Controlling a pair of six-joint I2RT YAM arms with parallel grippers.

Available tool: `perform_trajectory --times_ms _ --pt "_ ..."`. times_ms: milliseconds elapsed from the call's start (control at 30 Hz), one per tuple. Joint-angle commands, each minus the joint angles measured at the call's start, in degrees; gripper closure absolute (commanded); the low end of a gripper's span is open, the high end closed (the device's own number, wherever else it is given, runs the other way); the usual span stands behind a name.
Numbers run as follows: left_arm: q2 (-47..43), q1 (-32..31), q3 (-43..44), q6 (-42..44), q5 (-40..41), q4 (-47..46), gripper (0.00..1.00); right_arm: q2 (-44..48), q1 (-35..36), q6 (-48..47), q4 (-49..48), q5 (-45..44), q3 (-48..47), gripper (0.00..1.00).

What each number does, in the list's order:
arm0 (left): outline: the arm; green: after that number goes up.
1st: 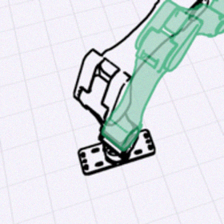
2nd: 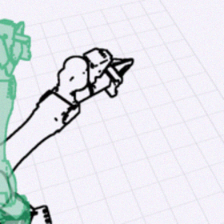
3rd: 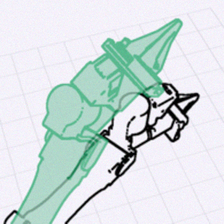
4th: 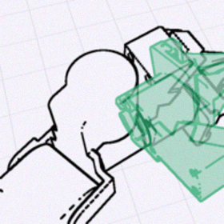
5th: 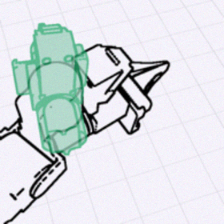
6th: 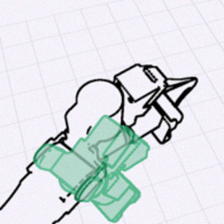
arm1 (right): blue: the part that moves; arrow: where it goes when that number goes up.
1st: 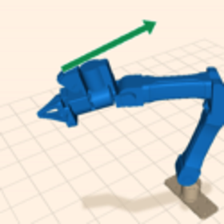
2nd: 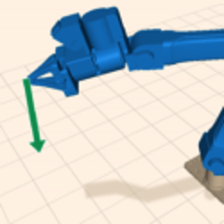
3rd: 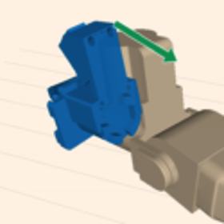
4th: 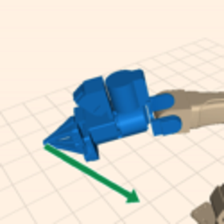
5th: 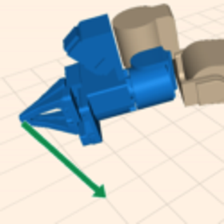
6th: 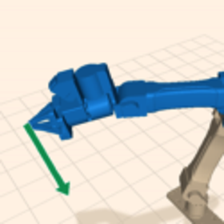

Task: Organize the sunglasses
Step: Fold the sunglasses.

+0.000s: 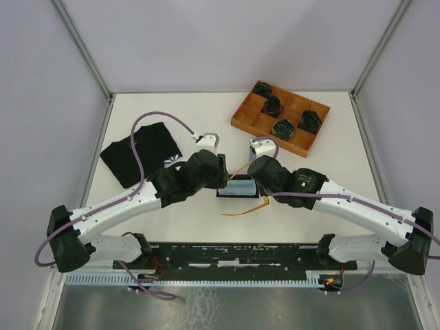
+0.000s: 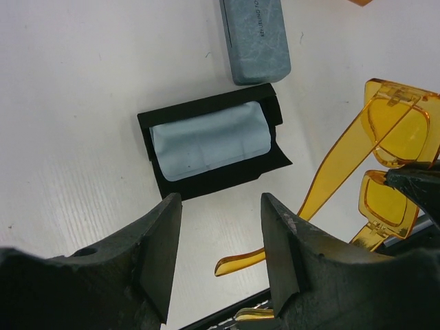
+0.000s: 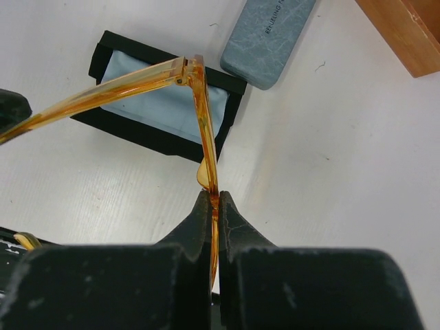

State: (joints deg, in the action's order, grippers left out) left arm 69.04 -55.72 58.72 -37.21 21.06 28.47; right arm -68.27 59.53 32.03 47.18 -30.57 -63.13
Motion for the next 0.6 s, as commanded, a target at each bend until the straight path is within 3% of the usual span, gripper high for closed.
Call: perform_trajectory --times_ms 0,567 --pt "1.1 -2.4 -0.1 -1.1 3.0 -3.6 0.44 -0.3 0.2 2.1 -3.1 -2.0 -1.7 1.00" --pt "9.7 -7.4 5.9 -3.4 2.3 -6.2 0.46 -0.9 0.2 5.4 -7.5 3.2 0.4 1.00"
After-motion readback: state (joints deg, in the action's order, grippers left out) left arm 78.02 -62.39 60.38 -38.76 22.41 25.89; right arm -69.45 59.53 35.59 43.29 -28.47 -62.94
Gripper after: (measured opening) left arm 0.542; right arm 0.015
